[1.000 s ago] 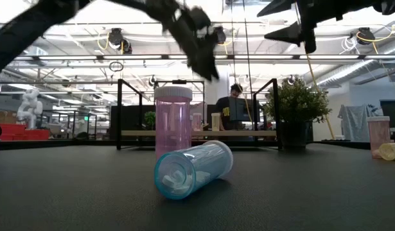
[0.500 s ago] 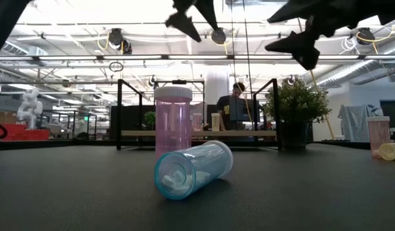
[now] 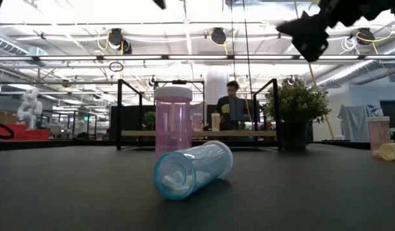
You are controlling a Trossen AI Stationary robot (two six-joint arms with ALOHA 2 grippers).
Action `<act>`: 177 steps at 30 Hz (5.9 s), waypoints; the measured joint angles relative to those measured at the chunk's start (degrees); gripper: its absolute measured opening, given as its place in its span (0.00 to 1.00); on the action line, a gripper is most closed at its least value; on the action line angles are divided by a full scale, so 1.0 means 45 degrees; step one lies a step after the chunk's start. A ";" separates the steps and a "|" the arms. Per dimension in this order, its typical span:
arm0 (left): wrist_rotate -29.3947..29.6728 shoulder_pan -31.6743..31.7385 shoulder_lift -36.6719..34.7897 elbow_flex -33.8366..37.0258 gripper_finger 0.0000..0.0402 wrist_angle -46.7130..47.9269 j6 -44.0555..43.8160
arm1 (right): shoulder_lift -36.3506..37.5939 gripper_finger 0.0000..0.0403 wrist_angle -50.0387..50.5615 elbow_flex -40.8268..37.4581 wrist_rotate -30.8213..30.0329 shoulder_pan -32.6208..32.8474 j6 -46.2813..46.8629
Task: Pick and place medicine bottles onto shelf by color
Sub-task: Put the top orange pill bottle on the shelf aligned with the other orange pill bottle
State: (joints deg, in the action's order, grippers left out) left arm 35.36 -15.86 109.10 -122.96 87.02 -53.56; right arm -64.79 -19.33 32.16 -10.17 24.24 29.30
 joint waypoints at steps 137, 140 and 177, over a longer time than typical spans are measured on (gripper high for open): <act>-0.5059 0.1641 -0.2992 0.9748 0.63 -1.7240 0.8063 | 0.3912 0.25 0.8351 -0.2665 -0.3682 0.1687 0.2375; -0.5710 0.2071 -0.2906 0.9729 0.63 -1.9172 0.9007 | 0.3698 0.26 0.8539 -0.1458 -0.3119 0.0541 0.0753; -0.9618 0.3046 -0.0465 0.8845 0.61 -1.8603 0.9475 | -0.1425 0.26 0.6767 0.3555 0.2589 -0.3738 -0.4466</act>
State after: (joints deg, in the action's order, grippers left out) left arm -7.92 -2.15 107.00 -83.15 3.31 -10.93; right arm -71.20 11.13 48.16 1.48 7.42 9.20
